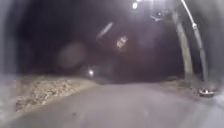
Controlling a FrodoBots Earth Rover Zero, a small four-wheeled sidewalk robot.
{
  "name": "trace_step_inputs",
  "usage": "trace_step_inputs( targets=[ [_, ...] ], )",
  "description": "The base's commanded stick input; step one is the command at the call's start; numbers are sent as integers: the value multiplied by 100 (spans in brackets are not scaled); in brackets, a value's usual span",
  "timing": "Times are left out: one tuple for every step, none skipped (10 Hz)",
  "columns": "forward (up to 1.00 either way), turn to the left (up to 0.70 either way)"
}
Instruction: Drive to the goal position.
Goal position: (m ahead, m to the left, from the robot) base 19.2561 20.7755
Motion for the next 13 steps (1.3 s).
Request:
trace_step_inputs(
  targets=[
    [100, 0],
    [100, 0],
    [100, 0],
    [100, 0],
    [100, 0],
    [100, 0],
    [100, 0],
    [100, 0],
    [100, 0],
    [100, 0],
    [100, 0],
    [100, 0],
    [100, 0]
  ],
)
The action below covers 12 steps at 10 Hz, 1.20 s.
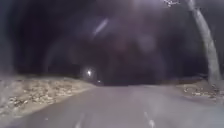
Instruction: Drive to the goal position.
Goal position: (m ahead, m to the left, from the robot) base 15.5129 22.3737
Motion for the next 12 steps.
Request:
trace_step_inputs(
  targets=[
    [100, 0],
    [100, 0],
    [100, 0],
    [100, 0],
    [100, 0],
    [100, 0],
    [100, 0],
    [100, 0],
    [100, 0],
    [100, 0],
    [100, 0],
    [100, 0]
  ],
)
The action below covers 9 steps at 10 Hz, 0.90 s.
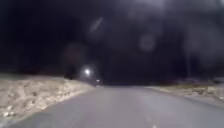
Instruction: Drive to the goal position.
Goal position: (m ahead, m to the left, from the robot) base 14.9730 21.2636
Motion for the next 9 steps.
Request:
trace_step_inputs(
  targets=[
    [100, 0],
    [100, 0],
    [100, 0],
    [100, 0],
    [100, 0],
    [100, 0],
    [100, 0],
    [100, 0],
    [100, 0]
  ],
)
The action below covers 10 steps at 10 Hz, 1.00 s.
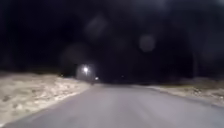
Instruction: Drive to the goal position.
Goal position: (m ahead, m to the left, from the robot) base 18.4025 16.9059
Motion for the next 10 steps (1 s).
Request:
trace_step_inputs(
  targets=[
    [100, 0],
    [100, 0],
    [100, 0],
    [100, 0],
    [100, 0],
    [100, 0],
    [100, 0],
    [100, 0],
    [100, 0],
    [100, -40]
  ],
)
